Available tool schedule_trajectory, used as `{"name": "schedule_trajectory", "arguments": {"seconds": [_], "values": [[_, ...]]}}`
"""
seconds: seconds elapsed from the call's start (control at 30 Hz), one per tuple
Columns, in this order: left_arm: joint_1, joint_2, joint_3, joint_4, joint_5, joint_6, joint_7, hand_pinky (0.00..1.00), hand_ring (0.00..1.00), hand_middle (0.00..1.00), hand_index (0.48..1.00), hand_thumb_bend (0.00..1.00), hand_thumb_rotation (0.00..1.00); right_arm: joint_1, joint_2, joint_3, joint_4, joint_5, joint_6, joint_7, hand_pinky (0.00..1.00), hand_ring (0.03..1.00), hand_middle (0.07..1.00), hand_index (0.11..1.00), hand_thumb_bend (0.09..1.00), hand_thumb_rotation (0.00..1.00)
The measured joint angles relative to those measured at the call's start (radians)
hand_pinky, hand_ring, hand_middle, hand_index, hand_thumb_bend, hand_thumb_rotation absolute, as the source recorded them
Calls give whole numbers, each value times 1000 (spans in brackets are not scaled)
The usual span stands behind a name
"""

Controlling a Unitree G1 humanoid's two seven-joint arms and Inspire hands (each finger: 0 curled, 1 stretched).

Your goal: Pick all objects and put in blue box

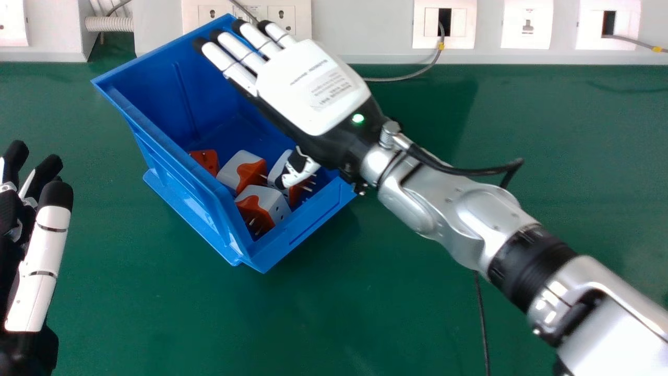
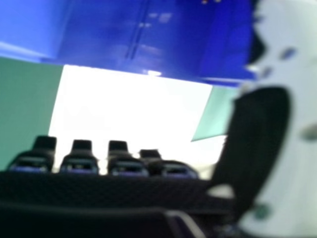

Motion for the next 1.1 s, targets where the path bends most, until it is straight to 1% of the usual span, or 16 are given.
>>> {"name": "schedule_trajectory", "arguments": {"seconds": [0.03, 0.13, 0.17, 0.2, 0.3, 0.37, 0.47, 0.6, 0.7, 0.73, 0.8, 0.87, 0.97, 1.03, 1.07, 1.1], "values": [[-2, 1, 2, 7, 0, -1, -5, 939, 960, 943, 984, 555, 745, 26, -22, -8, -54, -2, 7, 14, 1000, 1000, 1000, 1000, 777, 288], [-8, 5, 5, 23, -3, -4, -14, 930, 956, 940, 985, 556, 742, 105, -78, -40, -197, -6, 27, 54, 1000, 1000, 1000, 1000, 771, 317], [-11, 6, 8, 27, -7, -6, -19, 927, 955, 939, 984, 555, 741, 133, -97, -51, -243, -7, 33, 68, 1000, 1000, 1000, 1000, 769, 326], [-14, 9, 10, 33, -9, -12, -24, 924, 953, 938, 983, 553, 740, 165, -116, -66, -291, -8, 39, 84, 1000, 1000, 1000, 1000, 769, 333], [-20, 18, 15, 45, -10, -21, -30, 914, 949, 934, 980, 549, 737, 263, -161, -111, -427, -3, 57, 132, 1000, 1000, 1000, 1000, 772, 339], [-24, 20, 17, 52, -10, -26, -34, 910, 947, 933, 978, 548, 735, 334, -181, -146, -524, 8, 72, 164, 1000, 1000, 1000, 1000, 777, 335], [-23, 21, 18, 57, -12, -36, -42, 905, 945, 931, 977, 548, 734, 463, -203, -205, -698, 23, 96, 213, 1000, 1000, 1000, 1000, 795, 313], [-22, 22, 19, 62, -17, -42, -51, 899, 944, 929, 975, 548, 732, 617, -205, -280, -887, 60, 111, 259, 1000, 1000, 1000, 1000, 797, 295], [-19, 23, 19, 63, -17, -50, -52, 896, 943, 929, 975, 547, 730, 705, -201, -333, -958, 83, 108, 257, 1000, 1000, 1000, 1000, 778, 301], [-19, 23, 19, 63, -17, -54, -54, 896, 943, 928, 971, 547, 729, 741, -196, -353, -971, 97, 104, 241, 1000, 1000, 1000, 1000, 763, 324], [-15, 23, 20, 65, -18, -58, -54, 895, 942, 926, 965, 545, 727, 811, -181, -385, -978, 111, 91, 204, 1000, 1000, 1000, 1000, 750, 345], [-16, 23, 19, 69, -20, -60, -54, 894, 940, 924, 961, 544, 724, 871, -154, -409, -978, 137, 89, 174, 1000, 1000, 1000, 1000, 746, 354], [-17, 22, 18, 72, -23, -60, -54, 893, 935, 919, 954, 542, 719, 933, -120, -438, -978, 150, 91, 144, 1000, 1000, 1000, 1000, 753, 376], [-16, 21, 17, 72, -25, -59, -50, 892, 932, 914, 949, 532, 713, 970, -95, -453, -979, 156, 97, 134, 1000, 1000, 1000, 1000, 758, 390], [-15, 20, 17, 72, -23, -59, -46, 892, 931, 911, 946, 526, 711, 989, -81, -459, -981, 160, 105, 134, 1000, 1000, 1000, 1000, 759, 393], [-14, 18, 16, 72, -16, -59, -41, 892, 930, 908, 942, 517, 708, 1009, -69, -464, -983, 169, 116, 135, 1000, 1000, 1000, 1000, 760, 397]]}}
